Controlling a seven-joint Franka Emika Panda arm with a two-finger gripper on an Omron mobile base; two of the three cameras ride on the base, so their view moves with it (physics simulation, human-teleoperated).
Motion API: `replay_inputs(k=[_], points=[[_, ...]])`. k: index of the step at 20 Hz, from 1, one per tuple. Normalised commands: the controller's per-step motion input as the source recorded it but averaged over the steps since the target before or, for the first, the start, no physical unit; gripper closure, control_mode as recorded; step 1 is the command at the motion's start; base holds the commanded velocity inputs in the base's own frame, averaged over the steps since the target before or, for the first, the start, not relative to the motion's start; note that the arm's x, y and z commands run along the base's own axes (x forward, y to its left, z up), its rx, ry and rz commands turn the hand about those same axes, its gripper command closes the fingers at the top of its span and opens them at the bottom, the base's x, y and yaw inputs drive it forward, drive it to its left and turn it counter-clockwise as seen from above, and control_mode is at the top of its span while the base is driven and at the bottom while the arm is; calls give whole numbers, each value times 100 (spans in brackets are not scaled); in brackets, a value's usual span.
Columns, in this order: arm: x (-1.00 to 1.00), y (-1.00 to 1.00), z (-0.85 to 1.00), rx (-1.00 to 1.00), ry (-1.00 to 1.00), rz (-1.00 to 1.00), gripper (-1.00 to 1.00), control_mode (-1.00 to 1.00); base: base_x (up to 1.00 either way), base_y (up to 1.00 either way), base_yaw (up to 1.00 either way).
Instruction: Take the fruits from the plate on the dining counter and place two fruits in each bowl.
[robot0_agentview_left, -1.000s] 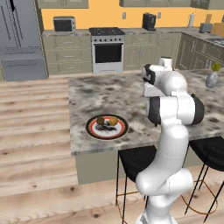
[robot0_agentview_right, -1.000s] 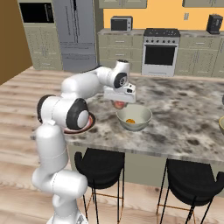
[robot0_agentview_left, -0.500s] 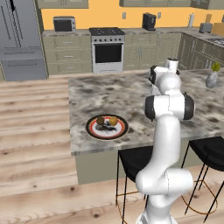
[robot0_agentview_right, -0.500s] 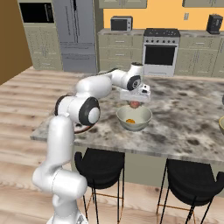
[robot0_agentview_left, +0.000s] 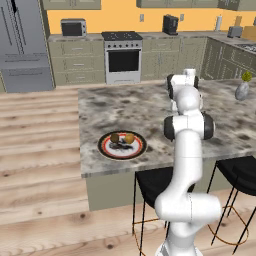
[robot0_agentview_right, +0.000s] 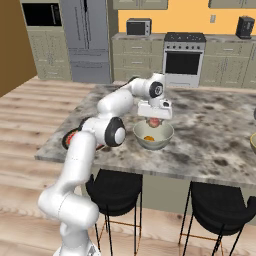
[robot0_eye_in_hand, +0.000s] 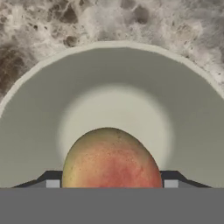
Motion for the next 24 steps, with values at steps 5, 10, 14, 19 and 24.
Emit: replay_inputs(k=[5, 10, 14, 19, 24], points=[[-49, 2, -23, 13, 11, 3, 100, -100, 0, 0, 0], [-71, 0, -2, 15, -4, 2, 100, -100, 0, 0, 0], [-80, 5, 0, 8, -18, 1, 100, -100, 0, 0, 0], [-11, 10, 0, -1, -22, -4, 100, -100, 0, 0, 0], [-9, 23, 0, -7, -26, -15, 100, -100, 0, 0, 0]])
